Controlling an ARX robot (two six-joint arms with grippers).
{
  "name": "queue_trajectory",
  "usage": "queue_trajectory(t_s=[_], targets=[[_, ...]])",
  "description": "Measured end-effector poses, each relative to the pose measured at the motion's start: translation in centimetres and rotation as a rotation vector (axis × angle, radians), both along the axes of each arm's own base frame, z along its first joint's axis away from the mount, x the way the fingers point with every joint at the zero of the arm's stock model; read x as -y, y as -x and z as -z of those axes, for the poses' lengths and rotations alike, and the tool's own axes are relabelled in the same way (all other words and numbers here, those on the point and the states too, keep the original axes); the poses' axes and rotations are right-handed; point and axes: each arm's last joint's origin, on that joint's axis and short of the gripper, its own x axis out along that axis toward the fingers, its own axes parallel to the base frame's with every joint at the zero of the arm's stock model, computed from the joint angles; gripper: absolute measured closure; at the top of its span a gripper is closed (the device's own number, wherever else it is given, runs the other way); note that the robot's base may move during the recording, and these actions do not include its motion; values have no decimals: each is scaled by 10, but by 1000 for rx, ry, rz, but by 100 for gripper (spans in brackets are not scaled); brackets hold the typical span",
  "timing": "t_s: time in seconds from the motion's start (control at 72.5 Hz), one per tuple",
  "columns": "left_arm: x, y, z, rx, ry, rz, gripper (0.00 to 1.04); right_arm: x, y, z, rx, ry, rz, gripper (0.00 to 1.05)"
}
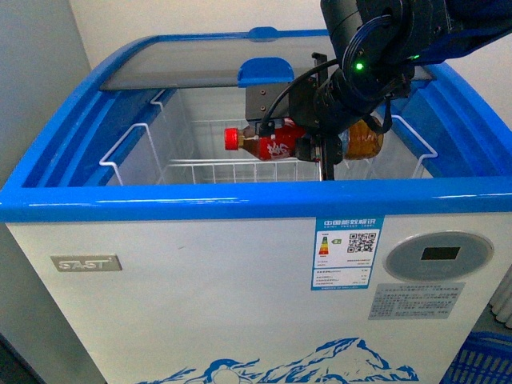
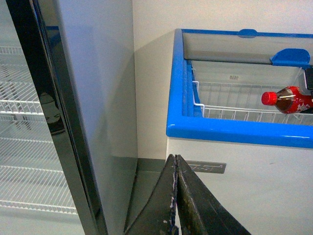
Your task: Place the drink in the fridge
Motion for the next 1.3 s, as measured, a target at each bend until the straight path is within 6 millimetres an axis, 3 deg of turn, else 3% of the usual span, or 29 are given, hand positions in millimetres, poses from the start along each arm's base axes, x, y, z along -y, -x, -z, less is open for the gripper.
queue_trajectory(t_s=[0.386, 0.772, 0.841, 1.075, 1.296], targets=[[0, 0, 0, 0, 0, 0, 102, -10, -6, 55, -52, 27, 13, 68], [0, 0, 0, 0, 0, 0, 102, -14, -11, 72, 26, 37, 89, 67], [0, 0, 0, 0, 0, 0, 102, -14, -11, 72, 22, 27, 101, 48], [0, 0, 0, 0, 0, 0, 102, -17, -9, 64, 4, -33, 110, 7], [0, 0, 0, 0, 0, 0, 102, -13, 4, 20, 9, -137, 138, 7]])
